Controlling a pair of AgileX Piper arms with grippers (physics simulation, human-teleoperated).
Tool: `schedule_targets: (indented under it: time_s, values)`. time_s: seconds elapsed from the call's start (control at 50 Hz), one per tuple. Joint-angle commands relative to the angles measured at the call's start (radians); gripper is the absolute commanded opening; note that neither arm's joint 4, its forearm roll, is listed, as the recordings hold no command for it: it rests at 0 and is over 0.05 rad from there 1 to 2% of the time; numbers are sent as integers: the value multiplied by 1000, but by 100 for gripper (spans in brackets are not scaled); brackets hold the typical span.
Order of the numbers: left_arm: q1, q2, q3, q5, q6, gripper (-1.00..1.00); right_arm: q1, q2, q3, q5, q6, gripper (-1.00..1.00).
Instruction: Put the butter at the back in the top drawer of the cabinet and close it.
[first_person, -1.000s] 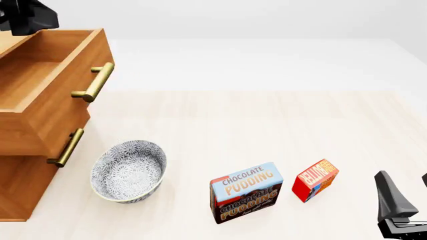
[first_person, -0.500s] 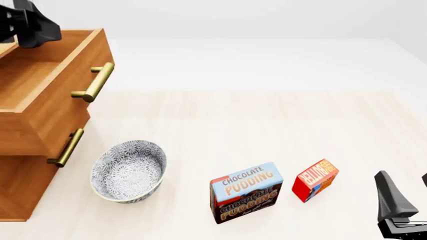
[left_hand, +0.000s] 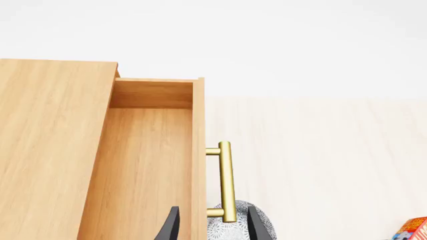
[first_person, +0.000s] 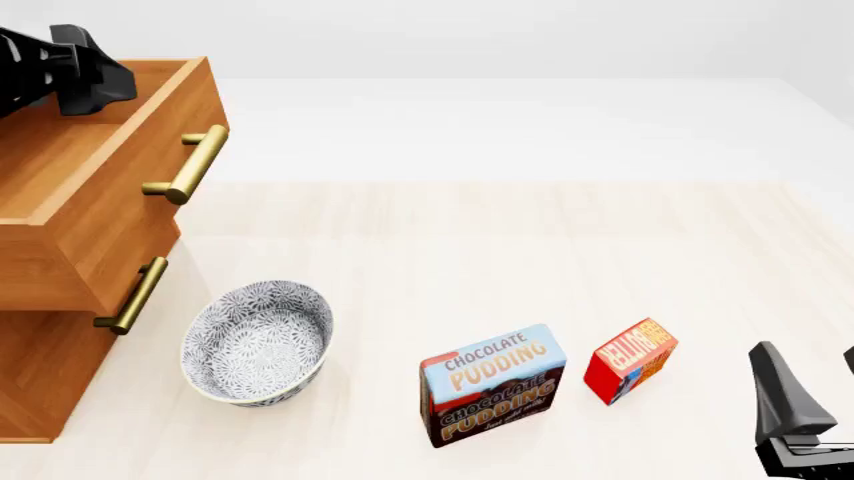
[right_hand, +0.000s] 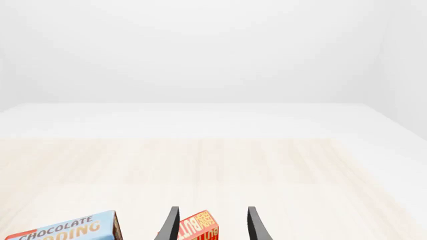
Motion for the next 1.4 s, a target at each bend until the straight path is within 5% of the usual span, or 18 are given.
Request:
schedule_targets:
  time_s: [0.02, 1.4]
  values:
    - [0, 8, 31, -24, -9, 100, 0, 0, 0, 0, 0, 100]
    - [-19, 59, 156, -134, -48, 100, 0, 0, 0, 0, 0, 100]
